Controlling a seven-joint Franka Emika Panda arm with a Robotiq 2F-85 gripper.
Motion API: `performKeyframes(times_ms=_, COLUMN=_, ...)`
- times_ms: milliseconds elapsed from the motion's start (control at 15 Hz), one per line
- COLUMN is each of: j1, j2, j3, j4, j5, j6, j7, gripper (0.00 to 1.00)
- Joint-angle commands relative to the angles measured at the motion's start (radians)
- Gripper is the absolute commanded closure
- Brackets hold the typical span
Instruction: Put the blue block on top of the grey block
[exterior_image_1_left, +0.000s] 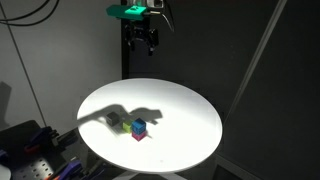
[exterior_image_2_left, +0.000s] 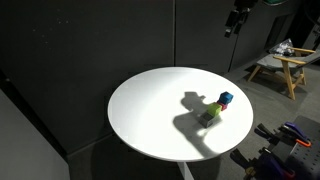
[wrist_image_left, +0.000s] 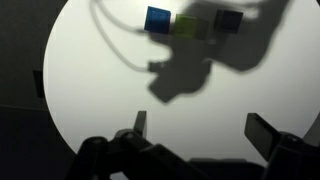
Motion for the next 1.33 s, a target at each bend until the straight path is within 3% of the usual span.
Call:
performKeyframes(times_ms=0, j1=-0.004, j2=0.082, j3=-0.009, j4=0.056, j5=0.039, j6=0.014, j7=-0.023, gripper=0.00)
performKeyframes(times_ms=533, j1=-0.030, j2=0.241, j3=0.001, j4=0.097, j5=0.056, j6=0.025, j7=-0.029, gripper=0.00)
performKeyframes(times_ms=1067, j1=-0.038, j2=0.340, j3=0.010, j4=0.073, j5=0.033, j6=0.177, j7=0.019, gripper=0.00)
performKeyframes(times_ms=1267, j1=-0.041, j2=0.350, j3=0.013, j4=0.068, j5=0.033, j6=0.177, j7=0.015, gripper=0.00)
